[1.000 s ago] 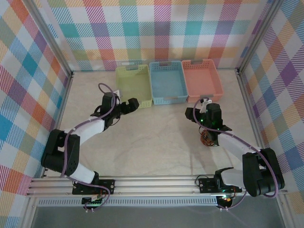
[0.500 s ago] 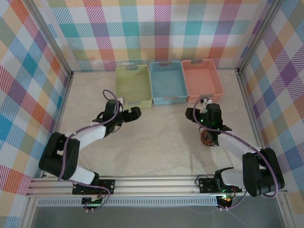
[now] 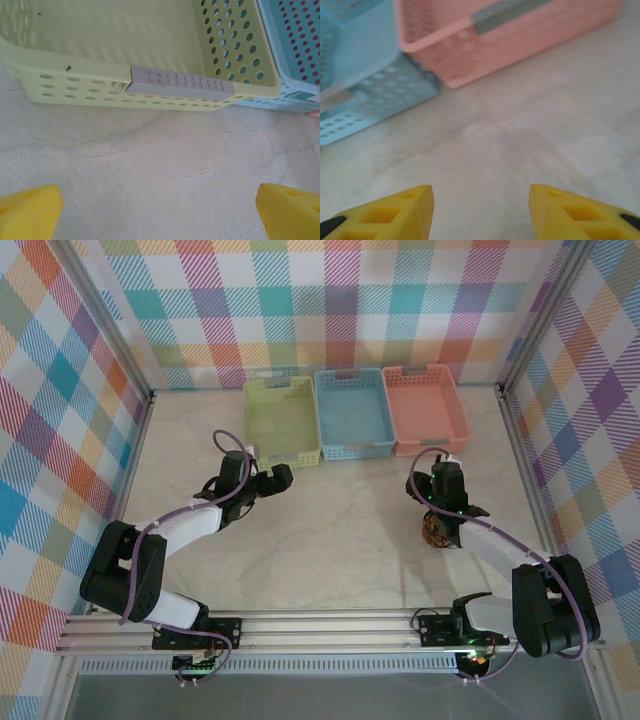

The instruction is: Untangle the cables

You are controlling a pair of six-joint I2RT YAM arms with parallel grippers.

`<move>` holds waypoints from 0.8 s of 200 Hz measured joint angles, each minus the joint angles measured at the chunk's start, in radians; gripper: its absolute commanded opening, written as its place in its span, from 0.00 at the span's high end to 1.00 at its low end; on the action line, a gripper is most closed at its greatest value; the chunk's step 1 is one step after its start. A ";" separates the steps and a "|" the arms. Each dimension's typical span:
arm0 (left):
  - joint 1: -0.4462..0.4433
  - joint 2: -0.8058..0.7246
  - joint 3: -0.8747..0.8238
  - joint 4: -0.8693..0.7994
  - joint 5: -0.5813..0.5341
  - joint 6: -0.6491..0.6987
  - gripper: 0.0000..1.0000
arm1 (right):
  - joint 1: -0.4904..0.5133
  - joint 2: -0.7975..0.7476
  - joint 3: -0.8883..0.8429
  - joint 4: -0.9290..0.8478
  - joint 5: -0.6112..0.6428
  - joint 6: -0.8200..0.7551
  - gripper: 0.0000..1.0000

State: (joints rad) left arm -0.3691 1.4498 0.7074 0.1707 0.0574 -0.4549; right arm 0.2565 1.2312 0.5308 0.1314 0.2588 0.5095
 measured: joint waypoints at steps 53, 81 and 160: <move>0.000 0.000 0.000 -0.016 0.000 0.001 0.02 | -0.002 -0.016 0.143 -0.331 0.111 0.122 0.38; 0.000 0.000 0.000 -0.024 0.001 0.004 0.02 | -0.011 -0.015 0.307 -0.539 0.079 0.126 0.37; 0.000 0.000 0.002 -0.039 0.000 0.008 0.02 | -0.124 0.010 0.350 -0.833 -0.075 0.098 0.28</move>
State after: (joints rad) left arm -0.3695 1.4498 0.7094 0.1318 0.0578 -0.4473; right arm 0.1322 1.2415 0.8810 -0.7017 0.1837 0.6079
